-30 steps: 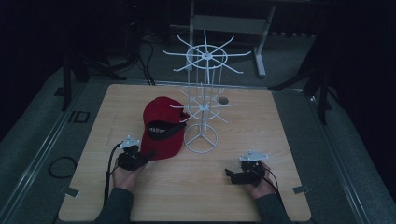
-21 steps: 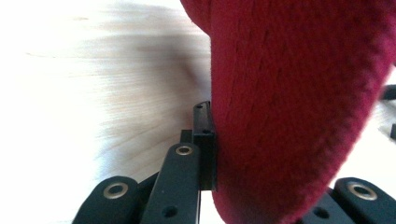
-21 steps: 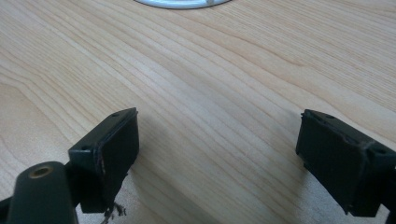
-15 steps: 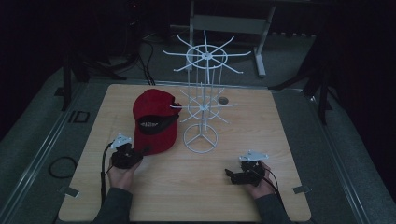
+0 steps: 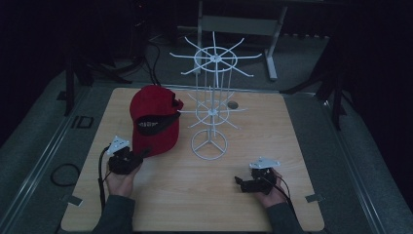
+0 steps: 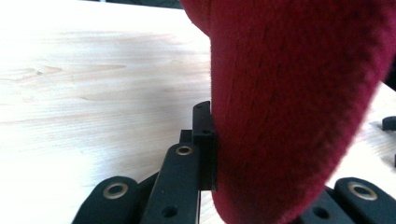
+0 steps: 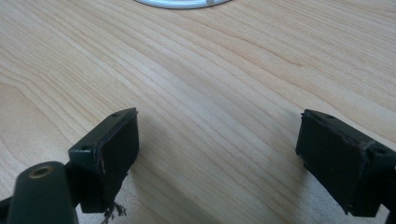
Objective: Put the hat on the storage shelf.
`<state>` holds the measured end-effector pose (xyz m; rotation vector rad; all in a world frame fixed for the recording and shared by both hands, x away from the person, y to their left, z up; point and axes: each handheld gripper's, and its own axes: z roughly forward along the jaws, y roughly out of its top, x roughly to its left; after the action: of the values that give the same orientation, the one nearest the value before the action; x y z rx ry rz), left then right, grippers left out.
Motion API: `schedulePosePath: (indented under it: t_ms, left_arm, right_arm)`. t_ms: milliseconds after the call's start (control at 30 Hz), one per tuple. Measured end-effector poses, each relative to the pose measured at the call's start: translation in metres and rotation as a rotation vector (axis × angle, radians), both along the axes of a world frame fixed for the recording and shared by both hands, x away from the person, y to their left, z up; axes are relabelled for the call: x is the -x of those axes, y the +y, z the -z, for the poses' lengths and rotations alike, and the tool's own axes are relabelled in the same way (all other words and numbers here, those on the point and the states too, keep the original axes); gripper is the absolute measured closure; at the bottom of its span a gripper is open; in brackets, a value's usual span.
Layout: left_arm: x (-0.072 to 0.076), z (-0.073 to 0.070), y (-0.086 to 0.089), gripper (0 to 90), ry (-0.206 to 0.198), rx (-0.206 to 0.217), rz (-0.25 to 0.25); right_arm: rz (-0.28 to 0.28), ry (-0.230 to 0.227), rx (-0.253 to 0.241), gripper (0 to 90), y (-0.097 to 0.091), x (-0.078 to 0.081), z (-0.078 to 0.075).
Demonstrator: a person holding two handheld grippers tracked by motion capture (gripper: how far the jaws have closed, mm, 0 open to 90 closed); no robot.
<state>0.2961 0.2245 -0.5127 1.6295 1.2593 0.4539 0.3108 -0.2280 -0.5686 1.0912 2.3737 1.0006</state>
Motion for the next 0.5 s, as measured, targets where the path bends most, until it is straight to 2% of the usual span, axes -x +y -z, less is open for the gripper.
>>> schedulePosePath:
  t_ms: [500]
  left_arm:
    - [0.001, -0.02, 0.009, 85.1, -0.061, 0.03, -0.03]
  right_arm:
    - [-0.001, -0.001, 0.0, 13.1, 0.0, 0.0, 0.0]
